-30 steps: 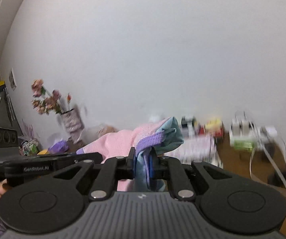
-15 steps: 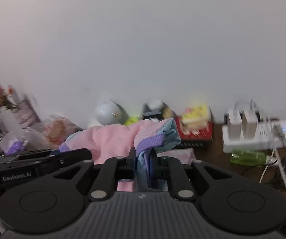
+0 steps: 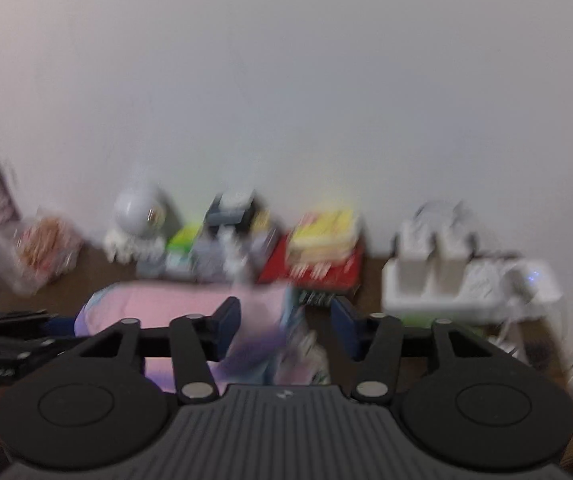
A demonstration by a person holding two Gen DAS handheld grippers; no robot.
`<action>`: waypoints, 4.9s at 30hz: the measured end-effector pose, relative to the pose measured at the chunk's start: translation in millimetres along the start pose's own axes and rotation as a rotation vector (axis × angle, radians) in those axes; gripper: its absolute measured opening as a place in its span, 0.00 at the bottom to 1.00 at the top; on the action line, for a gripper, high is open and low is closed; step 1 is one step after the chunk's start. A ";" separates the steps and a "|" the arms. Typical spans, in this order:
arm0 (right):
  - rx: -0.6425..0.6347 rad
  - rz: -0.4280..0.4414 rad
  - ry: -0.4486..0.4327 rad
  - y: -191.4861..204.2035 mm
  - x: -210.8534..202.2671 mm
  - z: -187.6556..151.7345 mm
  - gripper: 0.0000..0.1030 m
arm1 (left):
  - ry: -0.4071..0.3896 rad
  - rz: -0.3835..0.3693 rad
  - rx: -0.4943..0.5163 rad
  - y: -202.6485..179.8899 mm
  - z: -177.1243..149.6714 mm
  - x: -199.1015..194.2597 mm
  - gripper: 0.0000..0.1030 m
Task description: Fold clothes
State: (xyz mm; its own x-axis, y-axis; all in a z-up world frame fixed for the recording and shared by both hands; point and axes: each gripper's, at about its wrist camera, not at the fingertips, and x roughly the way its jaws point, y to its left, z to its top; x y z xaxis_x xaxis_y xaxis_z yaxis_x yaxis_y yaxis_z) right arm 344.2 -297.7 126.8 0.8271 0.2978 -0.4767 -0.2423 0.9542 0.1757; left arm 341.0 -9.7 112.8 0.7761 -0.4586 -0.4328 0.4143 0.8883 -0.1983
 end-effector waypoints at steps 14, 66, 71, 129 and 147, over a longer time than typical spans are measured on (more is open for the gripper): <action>-0.063 -0.084 0.079 28.2 15.3 -21.6 0.19 | 0.004 0.025 -0.074 -29.4 3.5 -7.5 0.39; -0.060 -0.211 0.172 164.7 -200.9 -293.4 1.00 | 0.206 0.400 -0.007 -111.6 -264.6 -224.7 1.00; -0.059 -0.218 0.174 165.7 -200.9 -292.8 1.00 | 0.204 0.413 -0.015 -113.1 -264.1 -224.6 1.00; -0.024 -0.253 0.174 163.5 -187.1 -284.6 0.99 | 0.204 0.423 -0.030 -116.7 -259.3 -214.5 1.00; -0.024 -0.250 0.175 162.8 -188.1 -283.5 0.99 | 0.202 0.426 -0.032 -115.9 -259.3 -214.2 1.00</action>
State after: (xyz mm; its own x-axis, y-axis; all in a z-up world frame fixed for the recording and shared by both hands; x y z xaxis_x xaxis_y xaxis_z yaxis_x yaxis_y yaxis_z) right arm 5.3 -190.0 1.0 0.7629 0.0522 -0.6444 -0.0561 0.9983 0.0145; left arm 3.4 -7.8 0.4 0.7643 -0.0420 -0.6435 0.0618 0.9981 0.0083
